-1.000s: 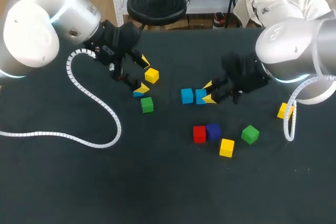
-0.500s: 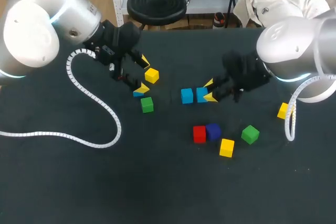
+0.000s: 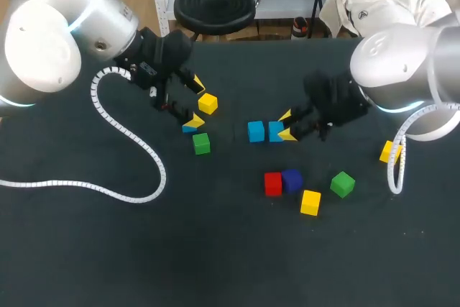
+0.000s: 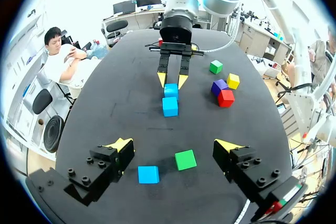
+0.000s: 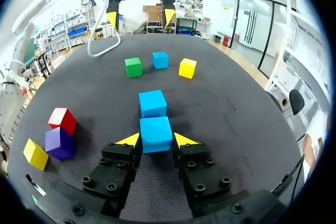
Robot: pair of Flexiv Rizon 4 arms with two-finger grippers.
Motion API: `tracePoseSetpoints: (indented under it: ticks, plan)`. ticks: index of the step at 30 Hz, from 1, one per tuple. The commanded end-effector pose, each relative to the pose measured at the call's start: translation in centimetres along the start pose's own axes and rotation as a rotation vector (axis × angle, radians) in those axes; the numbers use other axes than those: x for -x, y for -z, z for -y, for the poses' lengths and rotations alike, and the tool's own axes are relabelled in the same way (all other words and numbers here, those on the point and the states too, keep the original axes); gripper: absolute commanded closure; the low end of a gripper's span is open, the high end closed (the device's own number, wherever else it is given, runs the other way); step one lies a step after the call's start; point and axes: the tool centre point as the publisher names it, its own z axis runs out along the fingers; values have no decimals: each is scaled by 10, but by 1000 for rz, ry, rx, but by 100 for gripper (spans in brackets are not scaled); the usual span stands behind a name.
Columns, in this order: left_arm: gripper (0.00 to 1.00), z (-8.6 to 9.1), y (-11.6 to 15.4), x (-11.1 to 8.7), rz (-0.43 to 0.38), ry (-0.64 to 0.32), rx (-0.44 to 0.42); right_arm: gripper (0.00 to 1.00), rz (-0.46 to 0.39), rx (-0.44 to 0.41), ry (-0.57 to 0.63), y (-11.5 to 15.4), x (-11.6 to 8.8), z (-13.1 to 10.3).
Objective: Place the blue cubes, place green cubes on the blue cubes, place the yellow cubes on the green cubes, then place the red cubes on the yellow cubes, and place purple cube on the red cubes.
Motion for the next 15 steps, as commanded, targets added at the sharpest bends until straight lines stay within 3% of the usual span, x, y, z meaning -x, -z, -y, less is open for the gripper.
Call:
tracePoseSetpoints:
  ticks: [1,15]
  plan:
    - [0,0,0,-1,3,-2,0,100,-2,4,1,-1,0,2]
    - [0,0,0,-1,3,-2,0,100,-1,8,0,-3,-1,6]
